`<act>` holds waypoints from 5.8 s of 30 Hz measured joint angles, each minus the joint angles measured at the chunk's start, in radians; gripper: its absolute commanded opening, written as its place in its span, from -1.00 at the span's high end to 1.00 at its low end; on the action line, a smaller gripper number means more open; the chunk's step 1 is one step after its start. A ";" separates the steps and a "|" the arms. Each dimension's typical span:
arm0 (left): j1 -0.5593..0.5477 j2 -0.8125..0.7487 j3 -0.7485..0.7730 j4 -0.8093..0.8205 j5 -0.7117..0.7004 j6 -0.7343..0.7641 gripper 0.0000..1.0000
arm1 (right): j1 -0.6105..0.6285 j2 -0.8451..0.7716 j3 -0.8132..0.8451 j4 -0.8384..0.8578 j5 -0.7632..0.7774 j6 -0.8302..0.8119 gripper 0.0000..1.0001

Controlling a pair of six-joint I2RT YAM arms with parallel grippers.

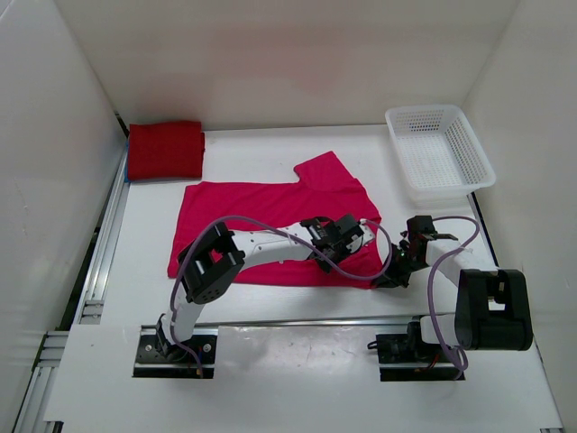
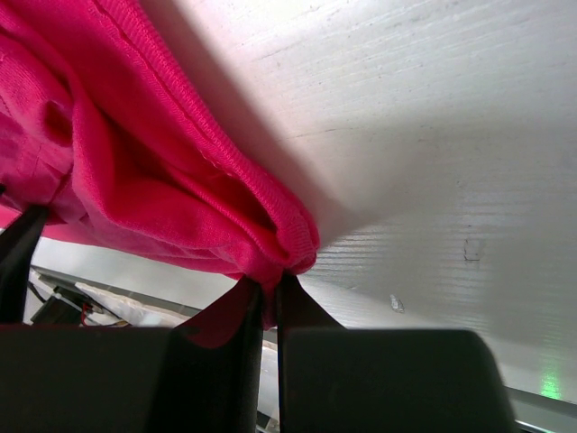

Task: Fold and stack the t-shirts
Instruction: Fold the flattened tshirt in 1/3 of the way

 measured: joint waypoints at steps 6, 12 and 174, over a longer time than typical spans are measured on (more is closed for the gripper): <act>0.000 0.000 -0.008 0.002 -0.009 0.000 0.79 | 0.000 -0.003 0.000 -0.001 0.003 0.000 0.97; 0.019 0.000 -0.007 -0.001 -0.018 0.000 0.79 | 0.000 -0.006 0.000 -0.005 0.008 0.000 0.99; 0.879 -0.454 -0.641 -0.053 -0.335 0.003 -0.61 | 0.470 0.549 0.695 -0.068 0.334 -0.011 0.99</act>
